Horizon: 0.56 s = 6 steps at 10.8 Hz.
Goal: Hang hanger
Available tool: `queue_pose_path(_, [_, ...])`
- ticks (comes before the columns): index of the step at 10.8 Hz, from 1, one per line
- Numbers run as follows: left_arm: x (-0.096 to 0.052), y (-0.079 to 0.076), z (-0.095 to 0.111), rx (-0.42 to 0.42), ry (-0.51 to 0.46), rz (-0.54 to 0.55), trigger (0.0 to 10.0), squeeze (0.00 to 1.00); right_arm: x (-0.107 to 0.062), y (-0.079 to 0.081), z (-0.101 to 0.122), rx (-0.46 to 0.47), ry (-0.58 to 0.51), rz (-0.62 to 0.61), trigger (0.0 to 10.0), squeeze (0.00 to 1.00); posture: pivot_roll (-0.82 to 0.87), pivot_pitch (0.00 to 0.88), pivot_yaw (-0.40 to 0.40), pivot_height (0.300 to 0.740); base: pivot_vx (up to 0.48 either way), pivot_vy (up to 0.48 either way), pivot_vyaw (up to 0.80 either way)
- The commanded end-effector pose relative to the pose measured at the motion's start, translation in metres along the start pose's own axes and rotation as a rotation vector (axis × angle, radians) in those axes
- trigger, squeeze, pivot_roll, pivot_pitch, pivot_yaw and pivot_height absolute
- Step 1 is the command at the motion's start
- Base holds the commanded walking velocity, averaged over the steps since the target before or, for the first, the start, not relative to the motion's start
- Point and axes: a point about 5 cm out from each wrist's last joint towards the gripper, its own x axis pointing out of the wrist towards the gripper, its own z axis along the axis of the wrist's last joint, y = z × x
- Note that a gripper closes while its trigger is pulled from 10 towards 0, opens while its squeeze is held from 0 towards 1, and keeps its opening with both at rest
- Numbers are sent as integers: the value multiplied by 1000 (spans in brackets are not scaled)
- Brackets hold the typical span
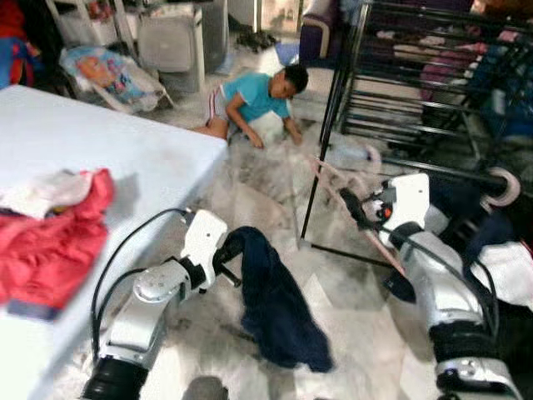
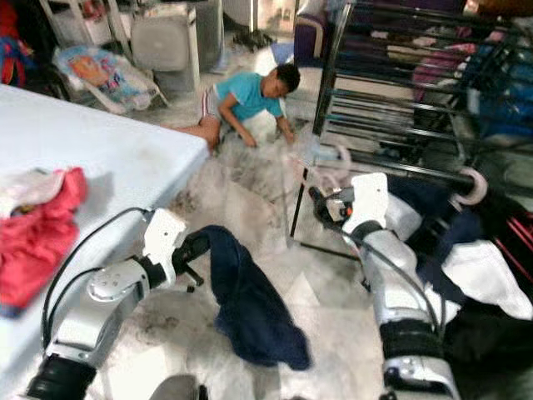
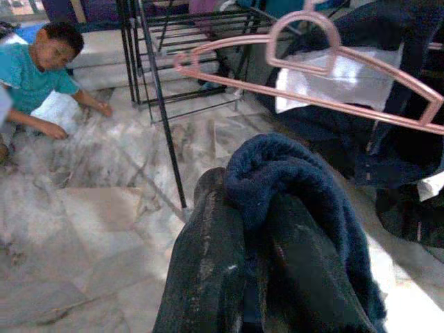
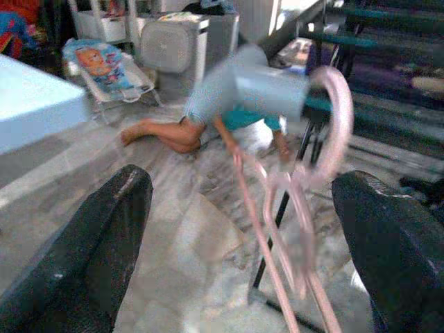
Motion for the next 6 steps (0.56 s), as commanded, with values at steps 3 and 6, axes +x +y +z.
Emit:
queue_pose_path(3, [2, 2, 12, 39, -32, -8, 10000, 0, -6, -3, -3, -19, -4, -103, 10000, 0, 13, 41, -20, 740, 371, 92, 0])
queue_pose_path(6, [1, 0, 12, 45, -36, -19, 10000, 0, -14, -3, -7, -8, -25, -169, 10000, 0, 18, 31, -19, 740, 281, 0, -533])
